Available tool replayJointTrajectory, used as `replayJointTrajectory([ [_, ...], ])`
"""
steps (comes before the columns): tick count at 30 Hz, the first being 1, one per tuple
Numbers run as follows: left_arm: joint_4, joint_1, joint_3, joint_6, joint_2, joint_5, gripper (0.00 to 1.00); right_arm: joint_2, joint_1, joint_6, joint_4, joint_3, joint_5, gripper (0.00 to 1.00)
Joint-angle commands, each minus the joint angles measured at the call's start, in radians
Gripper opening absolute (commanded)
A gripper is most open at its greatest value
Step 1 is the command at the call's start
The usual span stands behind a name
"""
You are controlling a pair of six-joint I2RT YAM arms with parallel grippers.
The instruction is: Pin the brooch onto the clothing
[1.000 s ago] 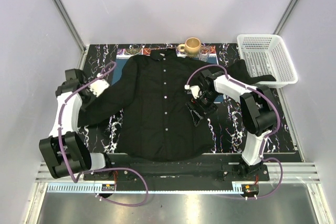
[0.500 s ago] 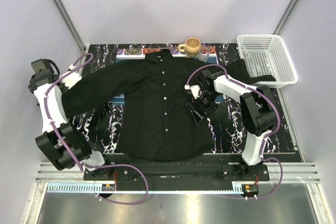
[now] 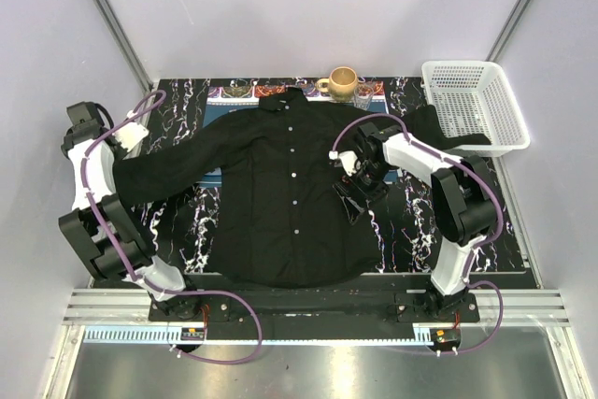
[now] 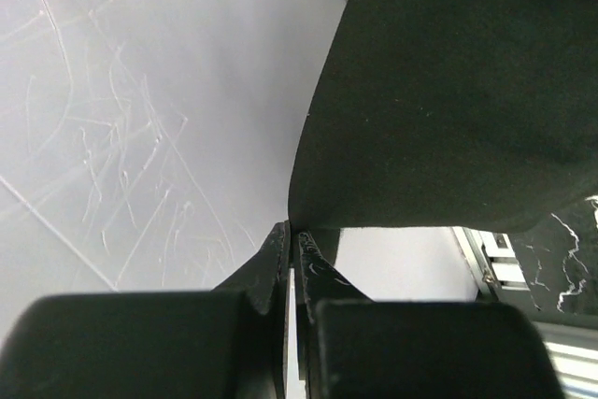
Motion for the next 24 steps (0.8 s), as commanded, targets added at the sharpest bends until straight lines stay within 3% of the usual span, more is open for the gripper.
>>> replayJointTrajectory([
  [1, 0.126, 0.002, -0.007, -0.046, 0.021, -0.055, 0.09, -0.116, 0.001, -0.048, -0.057, 0.006, -0.025, 0.94],
  [2, 0.133, 0.0, -0.008, -0.051, 0.027, -0.055, 0.14, -0.128, 0.001, -0.059, -0.061, -0.004, -0.023, 0.94],
  [4, 0.141, 0.0, -0.007, -0.07, 0.024, -0.035, 0.36, -0.164, 0.0, -0.062, -0.064, -0.011, -0.013, 0.94],
  [5, 0.133, 0.0, -0.004, -0.077, 0.017, -0.017, 0.42, -0.174, 0.001, -0.068, -0.067, -0.021, -0.008, 0.94],
  [6, 0.118, 0.0, 0.001, -0.078, 0.007, 0.015, 0.56, -0.187, 0.001, -0.068, -0.064, -0.022, -0.006, 0.94],
  [8, 0.08, -0.007, 0.004, -0.09, -0.026, 0.132, 0.63, -0.193, 0.001, -0.068, -0.064, -0.011, 0.0, 0.94],
  [12, 0.014, -0.07, 0.053, -0.187, -0.004, 0.288, 0.65, -0.162, 0.001, -0.035, -0.035, 0.042, -0.017, 0.93],
  [16, -0.067, -0.168, 0.232, -0.419, 0.137, 0.462, 0.6, -0.102, 0.001, 0.025, -0.008, 0.102, -0.057, 0.9],
  [24, -0.029, -0.262, 0.473, -0.626, 0.493, 0.442, 0.58, -0.039, 0.001, 0.058, 0.025, 0.127, -0.092, 0.88],
])
